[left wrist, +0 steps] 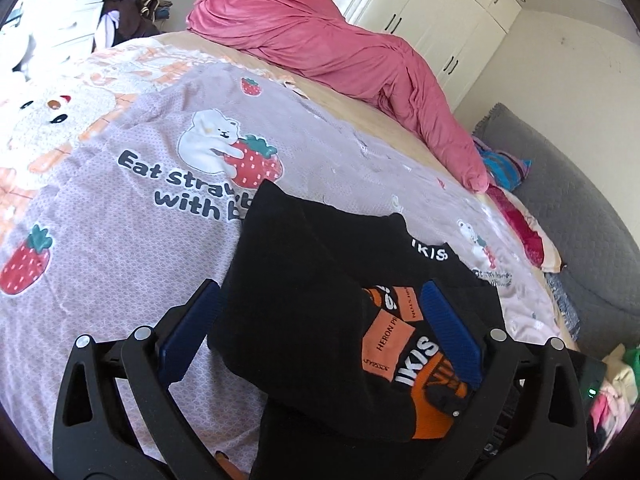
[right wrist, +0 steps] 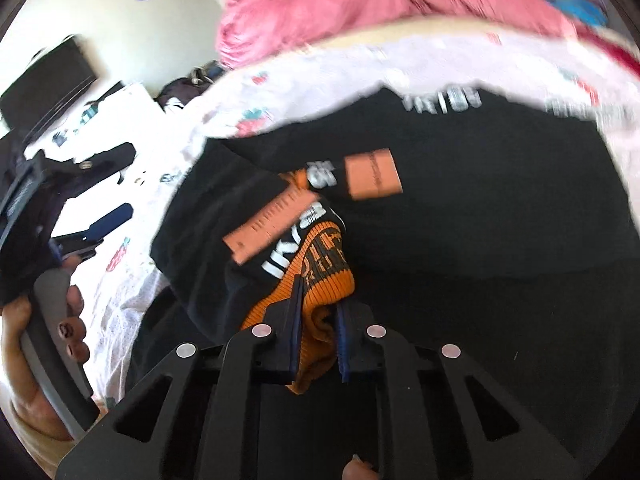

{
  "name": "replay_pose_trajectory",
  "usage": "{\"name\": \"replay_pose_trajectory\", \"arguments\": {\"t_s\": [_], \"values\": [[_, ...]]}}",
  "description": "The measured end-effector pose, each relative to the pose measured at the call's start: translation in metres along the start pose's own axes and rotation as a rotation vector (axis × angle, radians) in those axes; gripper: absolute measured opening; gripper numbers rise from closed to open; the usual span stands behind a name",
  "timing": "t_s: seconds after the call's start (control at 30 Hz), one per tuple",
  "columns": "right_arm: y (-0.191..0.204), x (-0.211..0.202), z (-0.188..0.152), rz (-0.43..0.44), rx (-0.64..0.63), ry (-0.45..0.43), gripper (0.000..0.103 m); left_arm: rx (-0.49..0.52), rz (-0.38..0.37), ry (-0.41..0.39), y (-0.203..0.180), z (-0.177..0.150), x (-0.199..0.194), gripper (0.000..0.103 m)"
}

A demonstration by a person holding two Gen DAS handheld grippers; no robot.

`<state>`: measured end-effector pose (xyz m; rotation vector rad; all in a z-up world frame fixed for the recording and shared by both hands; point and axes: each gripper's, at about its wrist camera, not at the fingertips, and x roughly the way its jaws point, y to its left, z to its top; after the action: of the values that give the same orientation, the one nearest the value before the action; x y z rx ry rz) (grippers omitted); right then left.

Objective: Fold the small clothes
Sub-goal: 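Grasp the folded orange cuff with the right gripper and lift it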

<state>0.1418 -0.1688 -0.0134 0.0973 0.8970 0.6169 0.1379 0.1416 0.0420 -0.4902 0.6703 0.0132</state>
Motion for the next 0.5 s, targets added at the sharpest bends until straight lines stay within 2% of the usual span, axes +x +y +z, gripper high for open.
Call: {"name": "replay_pose_trajectory", "arguments": {"t_s": [0.23, 0.5], "values": [[0.01, -0.035, 0.042, -0.023, -0.151, -0.135, 0.012, -0.007, 0.005, -0.022, 0.002, 0.003, -0.006, 0.094], [-0.023, -0.059, 0.066, -0.096, -0.152, -0.227, 0.012, -0.011, 0.02, -0.045, 0.005, 0.007, -0.012, 0.094]]}}
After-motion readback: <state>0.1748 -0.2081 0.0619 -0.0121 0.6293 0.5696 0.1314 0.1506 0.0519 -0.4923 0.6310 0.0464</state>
